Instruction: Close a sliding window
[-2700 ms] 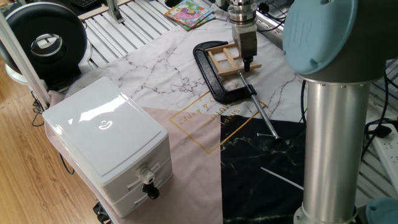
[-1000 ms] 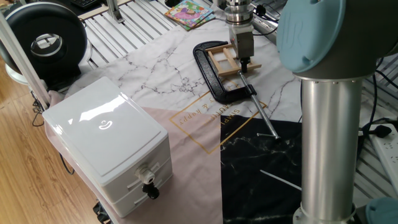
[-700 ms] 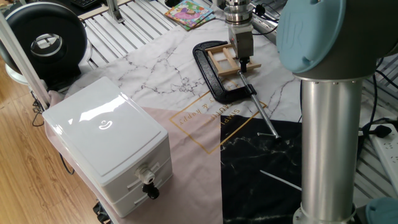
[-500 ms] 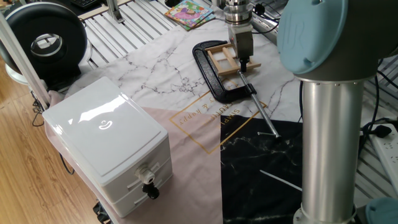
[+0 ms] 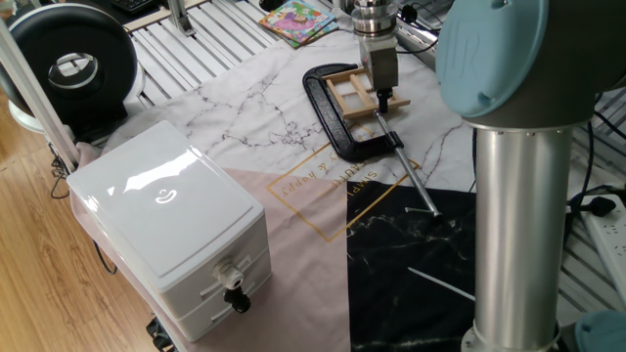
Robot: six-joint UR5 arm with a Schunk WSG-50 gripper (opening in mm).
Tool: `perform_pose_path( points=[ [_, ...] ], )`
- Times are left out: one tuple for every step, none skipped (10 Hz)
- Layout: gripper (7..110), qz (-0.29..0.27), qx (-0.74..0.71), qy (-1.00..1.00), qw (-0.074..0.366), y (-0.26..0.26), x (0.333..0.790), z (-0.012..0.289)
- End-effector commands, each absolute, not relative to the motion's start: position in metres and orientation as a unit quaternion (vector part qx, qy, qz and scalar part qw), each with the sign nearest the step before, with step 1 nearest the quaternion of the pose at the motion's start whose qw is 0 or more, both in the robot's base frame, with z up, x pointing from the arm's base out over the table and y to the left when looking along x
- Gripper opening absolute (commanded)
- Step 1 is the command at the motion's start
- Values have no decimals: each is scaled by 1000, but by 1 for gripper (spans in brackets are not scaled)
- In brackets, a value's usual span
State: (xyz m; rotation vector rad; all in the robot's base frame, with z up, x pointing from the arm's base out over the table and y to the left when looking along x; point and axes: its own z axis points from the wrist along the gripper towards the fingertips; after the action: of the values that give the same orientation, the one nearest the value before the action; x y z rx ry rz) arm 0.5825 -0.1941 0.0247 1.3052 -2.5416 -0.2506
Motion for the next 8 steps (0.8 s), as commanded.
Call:
perform_pose_path(
  points=[
    [88, -95, 427, -885, 157, -185, 585, 60],
    [88, -104, 422, -888, 151, -181, 593, 75],
    [88, -104, 415, -896, 116, -178, 612, 86],
    [88, -106, 395, -911, 57, -168, 641, 94],
    [66, -103, 369, -923, 13, -159, 663, 95],
    [66, -84, 341, -936, -18, -160, 685, 93],
    [66, -30, 326, -944, -41, -186, 707, 86],
    [22, -29, 318, -947, -42, -195, 706, 79]
  ],
)
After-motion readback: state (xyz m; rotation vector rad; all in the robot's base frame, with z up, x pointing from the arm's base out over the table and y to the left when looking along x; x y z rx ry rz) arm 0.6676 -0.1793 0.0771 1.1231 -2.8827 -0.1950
